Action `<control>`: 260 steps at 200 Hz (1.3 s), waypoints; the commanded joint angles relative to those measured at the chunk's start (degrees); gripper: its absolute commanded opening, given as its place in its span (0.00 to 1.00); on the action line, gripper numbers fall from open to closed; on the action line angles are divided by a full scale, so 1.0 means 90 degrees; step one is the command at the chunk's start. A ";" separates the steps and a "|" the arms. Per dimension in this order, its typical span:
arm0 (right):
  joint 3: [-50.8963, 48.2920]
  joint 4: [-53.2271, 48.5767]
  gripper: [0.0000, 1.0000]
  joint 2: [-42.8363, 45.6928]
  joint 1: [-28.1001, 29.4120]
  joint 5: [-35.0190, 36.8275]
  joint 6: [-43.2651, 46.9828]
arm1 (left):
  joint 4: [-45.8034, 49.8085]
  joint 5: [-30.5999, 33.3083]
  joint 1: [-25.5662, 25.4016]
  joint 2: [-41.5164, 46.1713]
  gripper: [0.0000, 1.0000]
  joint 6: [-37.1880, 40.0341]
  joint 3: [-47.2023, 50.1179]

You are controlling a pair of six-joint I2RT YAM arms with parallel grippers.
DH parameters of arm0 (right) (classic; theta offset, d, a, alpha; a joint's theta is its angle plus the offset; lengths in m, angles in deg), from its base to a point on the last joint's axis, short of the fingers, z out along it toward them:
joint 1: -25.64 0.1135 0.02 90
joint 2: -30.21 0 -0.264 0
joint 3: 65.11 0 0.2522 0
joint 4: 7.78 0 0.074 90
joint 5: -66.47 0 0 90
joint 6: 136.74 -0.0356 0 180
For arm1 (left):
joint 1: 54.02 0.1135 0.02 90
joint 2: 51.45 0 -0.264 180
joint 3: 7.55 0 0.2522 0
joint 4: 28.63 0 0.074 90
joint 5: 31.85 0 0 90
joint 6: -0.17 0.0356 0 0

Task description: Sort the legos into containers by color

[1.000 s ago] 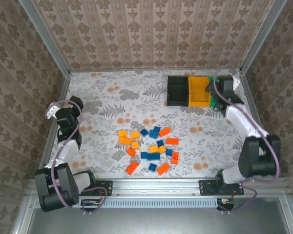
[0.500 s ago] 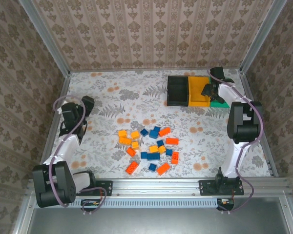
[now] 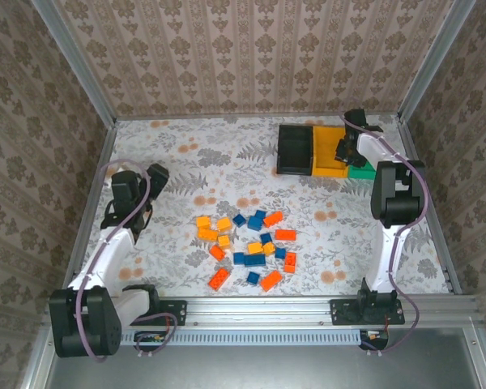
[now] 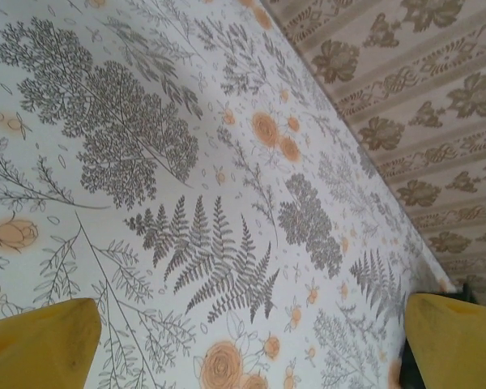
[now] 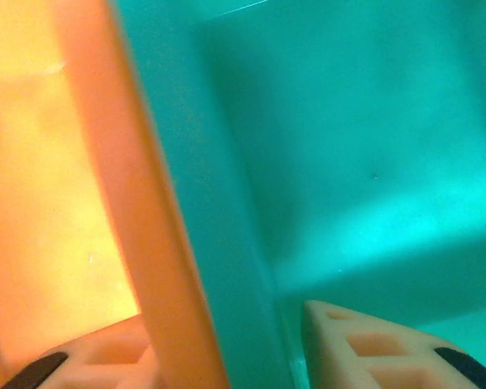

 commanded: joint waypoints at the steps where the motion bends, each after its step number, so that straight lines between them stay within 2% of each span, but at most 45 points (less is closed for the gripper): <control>1: 0.0038 -0.0242 0.27 0.0008 0.0181 -0.0101 0.0017 | 0.0321 0.0112 -0.0142 0.0143 0.98 0.0212 -0.0208; 34: -0.0170 -0.0112 0.00 0.0256 0.0698 -0.0009 0.0071 | 0.0469 0.0155 -0.0432 0.0251 0.99 0.0226 -0.0198; 82: -0.0434 0.0055 0.00 0.0487 0.1957 0.0233 -0.0507 | 0.0803 0.0490 -0.0776 0.0765 0.99 0.0207 -0.0085; 147: -0.0118 -0.0182 0.00 0.0195 0.3355 0.0432 -0.1081 | 0.1192 0.0542 -0.0811 0.1309 0.99 0.0177 0.0113; 187: -0.0328 -0.0231 0.00 0.0340 0.3685 0.0542 -0.0997 | 0.1450 0.0558 -0.0801 0.1535 1.00 0.0312 0.0107; 260: -0.1453 -0.0059 0.00 0.1058 0.3780 0.0529 -0.0984 | 0.1511 0.0506 -0.0802 0.1617 1.00 0.0332 0.0202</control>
